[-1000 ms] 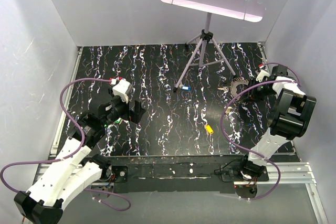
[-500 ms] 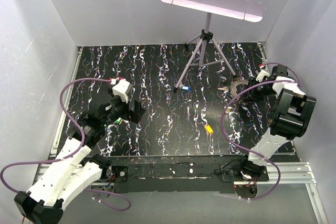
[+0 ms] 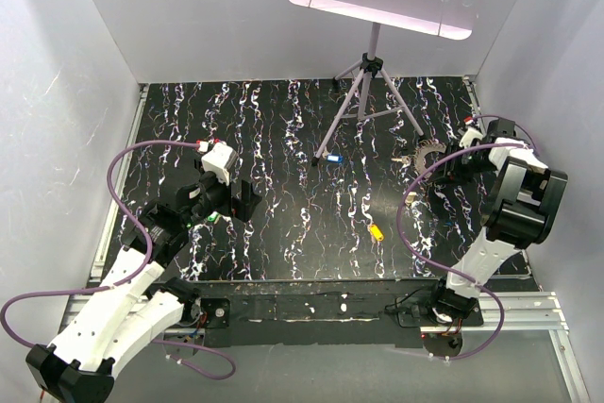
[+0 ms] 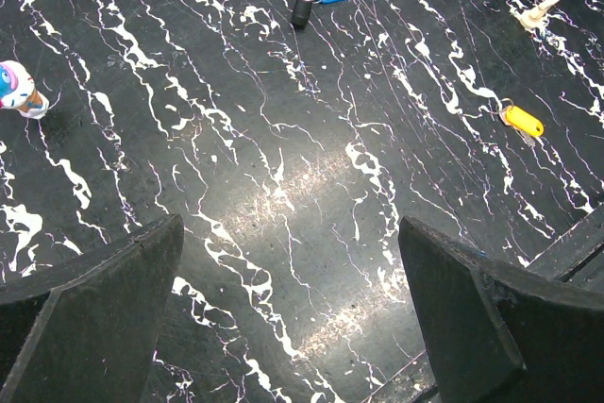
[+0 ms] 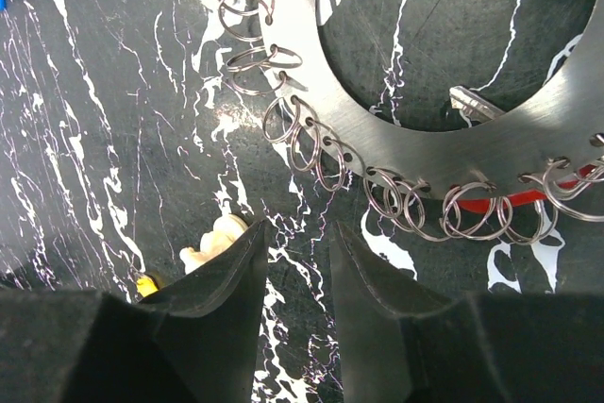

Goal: Put the keys on the keyring

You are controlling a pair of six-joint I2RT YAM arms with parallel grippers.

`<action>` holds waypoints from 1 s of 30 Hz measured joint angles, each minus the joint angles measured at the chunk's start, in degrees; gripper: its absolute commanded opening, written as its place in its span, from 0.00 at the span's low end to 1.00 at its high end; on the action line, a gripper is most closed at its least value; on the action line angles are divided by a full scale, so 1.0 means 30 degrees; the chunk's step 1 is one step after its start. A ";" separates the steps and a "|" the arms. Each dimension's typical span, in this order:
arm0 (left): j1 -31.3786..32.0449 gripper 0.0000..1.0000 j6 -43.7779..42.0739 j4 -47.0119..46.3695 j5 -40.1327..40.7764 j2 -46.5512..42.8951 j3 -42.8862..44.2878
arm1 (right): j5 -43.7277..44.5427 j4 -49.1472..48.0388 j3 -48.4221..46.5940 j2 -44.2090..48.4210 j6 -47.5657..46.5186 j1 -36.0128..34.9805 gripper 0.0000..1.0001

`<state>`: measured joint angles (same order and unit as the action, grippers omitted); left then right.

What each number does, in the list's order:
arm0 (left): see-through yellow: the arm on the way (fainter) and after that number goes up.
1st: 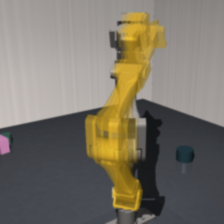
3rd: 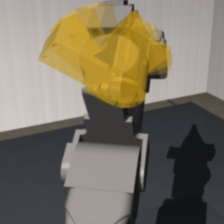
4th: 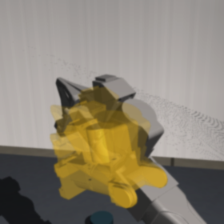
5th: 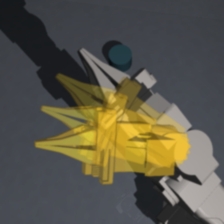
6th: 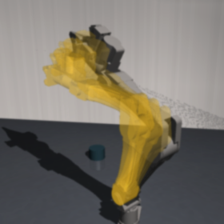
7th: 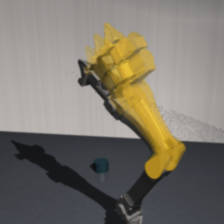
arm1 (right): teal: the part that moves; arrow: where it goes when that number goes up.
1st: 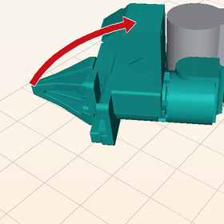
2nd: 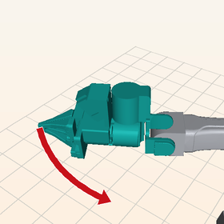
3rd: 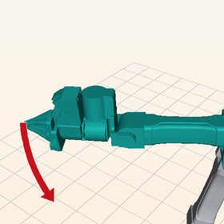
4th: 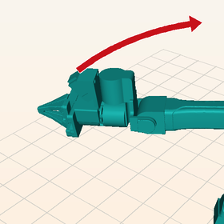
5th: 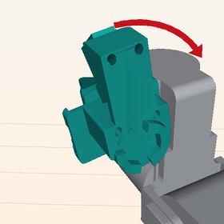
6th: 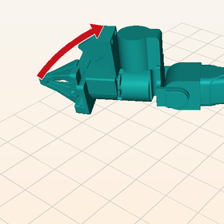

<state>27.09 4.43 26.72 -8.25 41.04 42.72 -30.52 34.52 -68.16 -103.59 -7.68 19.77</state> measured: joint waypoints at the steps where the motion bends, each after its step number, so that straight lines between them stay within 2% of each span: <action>1: 0.0000 0.98 0.0000 0.0000 -0.0007 0.0000 0.0000 | 0.0015 0.0000 0.0000 -0.0073 0.0000 0.0000 0.41; 14: -0.0015 0.98 0.0000 0.0000 -0.0051 0.0000 0.0000 | 0.1231 -0.0102 -0.0015 -0.0364 0.0838 0.0007 0.41; 30: -0.0029 0.98 0.0000 -0.0007 -0.0066 0.0109 0.0000 | 0.1107 0.0066 -0.1705 -0.1654 0.1180 -0.0226 0.36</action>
<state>27.00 4.43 26.70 -8.45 41.36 42.72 -27.20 34.72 -73.28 -108.55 -4.14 19.09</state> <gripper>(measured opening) 0.982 0.361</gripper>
